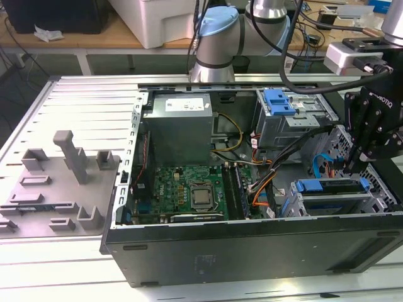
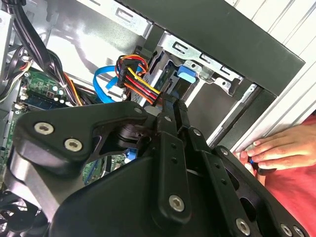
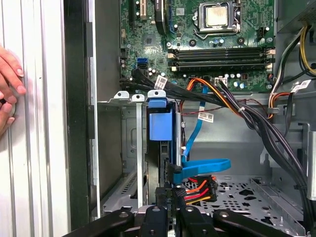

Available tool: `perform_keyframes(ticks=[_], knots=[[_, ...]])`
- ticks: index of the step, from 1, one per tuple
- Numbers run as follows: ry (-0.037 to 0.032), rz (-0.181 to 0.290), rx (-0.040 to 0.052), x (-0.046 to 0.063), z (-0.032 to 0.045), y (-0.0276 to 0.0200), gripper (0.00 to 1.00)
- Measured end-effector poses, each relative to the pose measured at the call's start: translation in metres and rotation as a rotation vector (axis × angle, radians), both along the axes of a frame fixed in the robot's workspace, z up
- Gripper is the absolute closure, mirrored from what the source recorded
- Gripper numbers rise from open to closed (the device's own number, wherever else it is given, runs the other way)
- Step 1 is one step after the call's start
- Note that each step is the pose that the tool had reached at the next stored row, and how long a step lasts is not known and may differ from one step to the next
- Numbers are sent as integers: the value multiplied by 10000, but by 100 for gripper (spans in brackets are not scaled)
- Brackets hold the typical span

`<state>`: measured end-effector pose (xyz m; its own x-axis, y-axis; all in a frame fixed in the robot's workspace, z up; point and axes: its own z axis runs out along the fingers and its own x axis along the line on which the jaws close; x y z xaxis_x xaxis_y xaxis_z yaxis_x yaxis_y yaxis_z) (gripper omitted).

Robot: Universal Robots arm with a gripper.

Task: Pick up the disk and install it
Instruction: 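Insert the first disk wire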

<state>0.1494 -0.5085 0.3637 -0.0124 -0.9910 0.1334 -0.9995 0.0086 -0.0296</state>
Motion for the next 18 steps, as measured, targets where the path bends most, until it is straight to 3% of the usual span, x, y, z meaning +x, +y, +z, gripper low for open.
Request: perform_keyframes(ticks=[18], knots=[[-1,0,0,-22,-93,-21,84]])
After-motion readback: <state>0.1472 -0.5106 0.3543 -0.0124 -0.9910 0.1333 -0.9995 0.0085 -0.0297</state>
